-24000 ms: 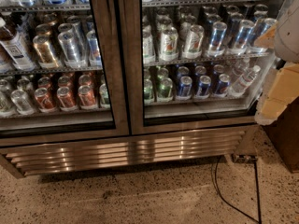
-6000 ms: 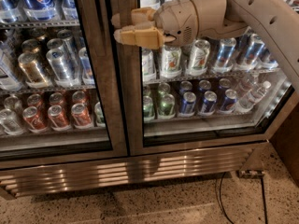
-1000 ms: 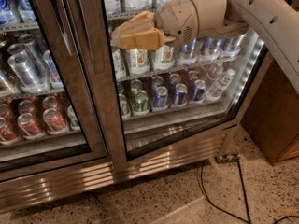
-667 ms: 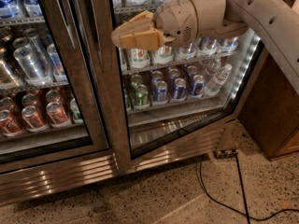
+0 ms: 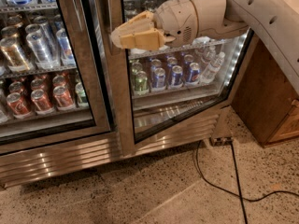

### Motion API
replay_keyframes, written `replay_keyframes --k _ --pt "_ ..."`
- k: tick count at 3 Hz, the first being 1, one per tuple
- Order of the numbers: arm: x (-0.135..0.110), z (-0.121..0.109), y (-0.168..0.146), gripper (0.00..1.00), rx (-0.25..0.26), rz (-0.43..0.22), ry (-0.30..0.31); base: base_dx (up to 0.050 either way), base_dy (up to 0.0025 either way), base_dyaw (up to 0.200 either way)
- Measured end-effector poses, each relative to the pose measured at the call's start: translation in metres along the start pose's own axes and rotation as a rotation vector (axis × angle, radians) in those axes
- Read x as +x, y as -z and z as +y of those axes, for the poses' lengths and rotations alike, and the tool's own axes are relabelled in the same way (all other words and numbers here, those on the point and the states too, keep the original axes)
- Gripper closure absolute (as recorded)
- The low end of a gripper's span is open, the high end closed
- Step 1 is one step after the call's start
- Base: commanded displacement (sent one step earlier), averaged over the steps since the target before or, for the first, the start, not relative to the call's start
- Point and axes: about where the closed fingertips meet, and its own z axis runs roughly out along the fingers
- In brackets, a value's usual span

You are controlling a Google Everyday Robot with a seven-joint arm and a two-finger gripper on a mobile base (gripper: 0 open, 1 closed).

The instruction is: Open right fridge door

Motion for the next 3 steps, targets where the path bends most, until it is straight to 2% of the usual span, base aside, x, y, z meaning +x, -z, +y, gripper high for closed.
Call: replay_keyframes --k 1,2,3 --pt "0.0 0.0 0.0 1.0 0.0 0.0 0.0 0.0 0.0 0.0" --pt "0.022 0.007 -0.008 0.81 -0.01 0.0 -0.029 0.0 0.0 0.0" --pt "0.06 0.027 -0.026 0.58 -0.073 0.041 -0.073 0.0 0.0 0.0"
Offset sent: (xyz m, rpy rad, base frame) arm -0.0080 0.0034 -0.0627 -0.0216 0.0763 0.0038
